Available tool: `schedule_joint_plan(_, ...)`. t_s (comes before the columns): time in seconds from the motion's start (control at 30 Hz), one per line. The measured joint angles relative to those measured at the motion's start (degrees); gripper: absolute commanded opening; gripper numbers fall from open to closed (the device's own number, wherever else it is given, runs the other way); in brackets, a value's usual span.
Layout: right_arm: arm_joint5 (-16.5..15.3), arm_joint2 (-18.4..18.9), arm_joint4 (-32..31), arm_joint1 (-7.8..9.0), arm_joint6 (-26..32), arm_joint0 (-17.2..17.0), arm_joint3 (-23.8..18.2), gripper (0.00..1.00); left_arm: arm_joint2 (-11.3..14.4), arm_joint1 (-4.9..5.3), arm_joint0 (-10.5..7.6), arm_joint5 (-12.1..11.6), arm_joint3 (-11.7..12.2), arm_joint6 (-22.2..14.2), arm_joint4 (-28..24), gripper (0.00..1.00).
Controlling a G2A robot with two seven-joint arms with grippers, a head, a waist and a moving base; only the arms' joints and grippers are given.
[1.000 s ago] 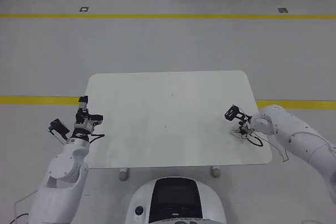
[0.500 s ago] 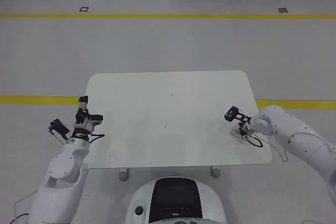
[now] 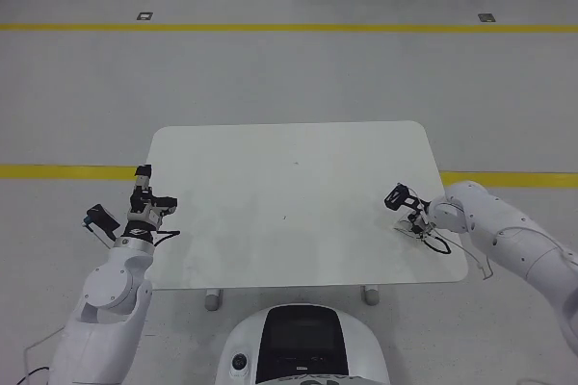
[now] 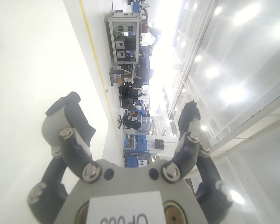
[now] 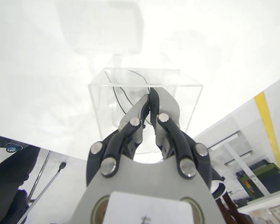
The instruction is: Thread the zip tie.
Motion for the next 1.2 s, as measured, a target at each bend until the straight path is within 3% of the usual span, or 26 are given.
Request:
schedule_joint_plan(0.67, 0.0, 0.0, 0.9, 2.68, -1.44, 0.61, -3.27, 0.0, 0.0, 0.0, 0.0, 0.0, 0.0, 0.0, 0.0, 1.0)
schedule_joint_plan(1.2, 0.0, 0.0, 3.48, 9.3, -4.26, 0.88, -11.02, 0.0, 0.0, 0.0, 0.0, 0.0, 0.0, 0.0, 0.0, 1.0)
